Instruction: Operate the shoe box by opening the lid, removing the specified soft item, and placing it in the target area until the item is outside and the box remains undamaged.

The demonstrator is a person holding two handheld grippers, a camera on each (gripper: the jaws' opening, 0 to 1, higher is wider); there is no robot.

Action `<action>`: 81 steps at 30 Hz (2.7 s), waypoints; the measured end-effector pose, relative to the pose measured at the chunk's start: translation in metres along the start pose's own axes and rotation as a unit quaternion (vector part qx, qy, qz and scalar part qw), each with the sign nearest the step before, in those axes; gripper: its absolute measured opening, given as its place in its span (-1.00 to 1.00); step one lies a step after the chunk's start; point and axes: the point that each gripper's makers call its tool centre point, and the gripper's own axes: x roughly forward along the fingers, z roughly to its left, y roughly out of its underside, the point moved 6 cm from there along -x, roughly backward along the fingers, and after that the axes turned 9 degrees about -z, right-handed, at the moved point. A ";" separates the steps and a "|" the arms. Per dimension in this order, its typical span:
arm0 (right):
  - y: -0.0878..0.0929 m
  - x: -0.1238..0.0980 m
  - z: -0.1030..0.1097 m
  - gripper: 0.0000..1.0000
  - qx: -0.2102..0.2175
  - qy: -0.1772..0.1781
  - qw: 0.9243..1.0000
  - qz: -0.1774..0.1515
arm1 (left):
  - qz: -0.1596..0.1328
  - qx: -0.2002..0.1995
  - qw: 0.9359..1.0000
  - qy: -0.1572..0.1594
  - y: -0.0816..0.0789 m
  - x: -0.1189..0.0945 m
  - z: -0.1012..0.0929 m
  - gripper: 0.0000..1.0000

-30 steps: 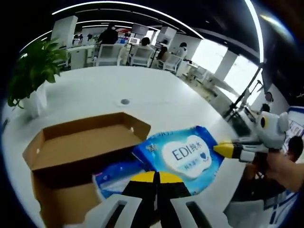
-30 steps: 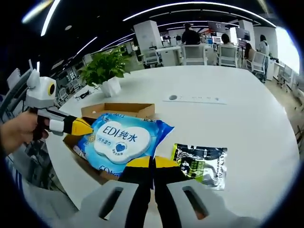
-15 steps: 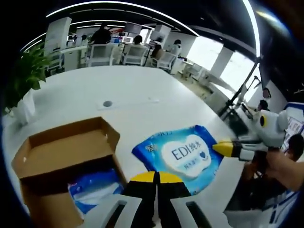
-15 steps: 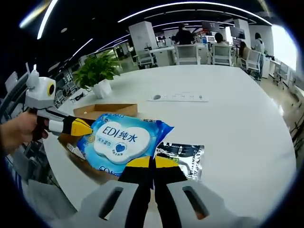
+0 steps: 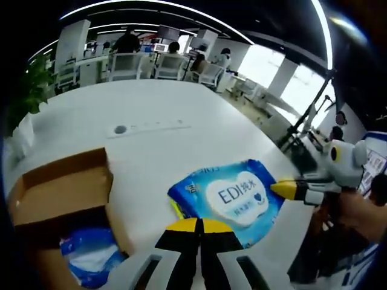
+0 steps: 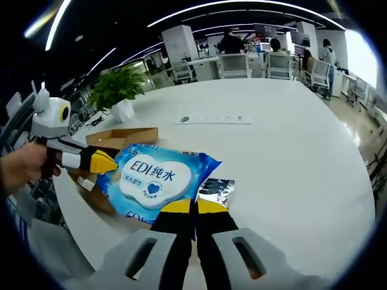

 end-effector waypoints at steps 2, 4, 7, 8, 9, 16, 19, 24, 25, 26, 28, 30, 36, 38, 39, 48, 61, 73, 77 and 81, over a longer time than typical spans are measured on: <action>0.003 0.002 -0.006 -1.00 0.001 -0.001 1.000 0.002 | 0.002 -0.002 1.000 -0.001 0.001 0.008 -0.001 -1.00; 0.006 0.004 -0.012 -1.00 0.002 -0.003 1.000 0.005 | 0.005 -0.003 1.000 -0.003 0.003 0.016 -0.001 -1.00; 0.012 0.009 -0.019 -1.00 0.003 -0.003 1.000 0.011 | 0.008 -0.005 1.000 -0.005 0.006 0.024 -0.001 -1.00; 0.014 0.012 -0.025 -1.00 0.005 -0.004 1.000 0.013 | 0.011 -0.006 1.000 -0.008 0.007 0.028 -0.001 -1.00; 0.016 0.015 -0.028 -1.00 0.005 -0.004 1.000 0.014 | 0.011 -0.006 1.000 -0.009 0.008 0.031 -0.001 -1.00; 0.030 0.026 -0.036 -1.00 0.009 -0.014 1.000 0.025 | 0.015 -0.012 1.000 -0.017 0.016 0.045 0.004 -1.00; 0.035 0.029 -0.036 -1.00 0.009 -0.018 0.999 0.029 | 0.019 -0.013 1.000 -0.020 0.022 0.050 0.007 -1.00; 0.044 0.039 -0.038 -1.00 0.010 -0.023 0.999 0.036 | 0.023 -0.016 0.999 -0.027 0.032 0.056 0.012 -1.00; 0.045 0.041 -0.038 -1.00 0.010 -0.025 0.999 0.037 | 0.025 -0.018 0.999 -0.029 0.034 0.057 0.014 -1.00; 0.046 0.041 -0.038 -1.00 0.010 -0.025 0.999 0.039 | 0.027 -0.021 0.999 -0.031 0.036 0.057 0.015 -1.00; 0.051 0.044 -0.039 -1.00 0.009 -0.025 0.999 0.040 | 0.028 -0.020 0.999 -0.032 0.040 0.061 0.017 -1.00; 0.049 0.046 -0.041 -1.00 0.011 -0.026 0.999 0.033 | 0.027 -0.022 0.999 -0.035 0.039 0.061 0.018 -1.00; 0.047 0.044 -0.040 -1.00 0.006 -0.026 0.999 0.030 | 0.024 -0.020 0.999 -0.036 0.039 0.063 0.019 -1.00; 0.046 0.045 -0.042 -1.00 0.001 -0.025 0.999 0.029 | 0.023 -0.021 0.999 -0.036 0.039 0.063 0.019 -1.00; 0.046 0.045 -0.042 -1.00 0.000 -0.025 0.999 0.028 | 0.022 -0.021 0.999 -0.036 0.040 0.063 0.020 -1.00; 0.045 0.046 -0.045 -0.99 0.018 -0.020 0.999 0.019 | 0.022 -0.020 0.999 -0.038 0.042 0.062 0.020 -0.92; 0.040 0.042 -0.043 -0.45 0.029 -0.010 0.999 0.020 | 0.010 -0.007 0.999 -0.034 0.037 0.059 0.017 -0.67; 0.029 0.029 -0.035 -0.37 0.022 -0.007 1.000 0.014 | -0.010 0.004 1.000 -0.021 0.026 0.041 0.007 -0.52; 0.025 0.022 -0.030 -0.36 0.017 -0.006 1.000 0.008 | -0.015 0.009 1.000 -0.017 0.024 0.030 0.005 -0.49; 0.021 0.013 -0.022 -0.33 0.014 -0.005 1.000 0.004 | -0.019 0.015 1.000 -0.013 0.021 0.017 0.006 -0.42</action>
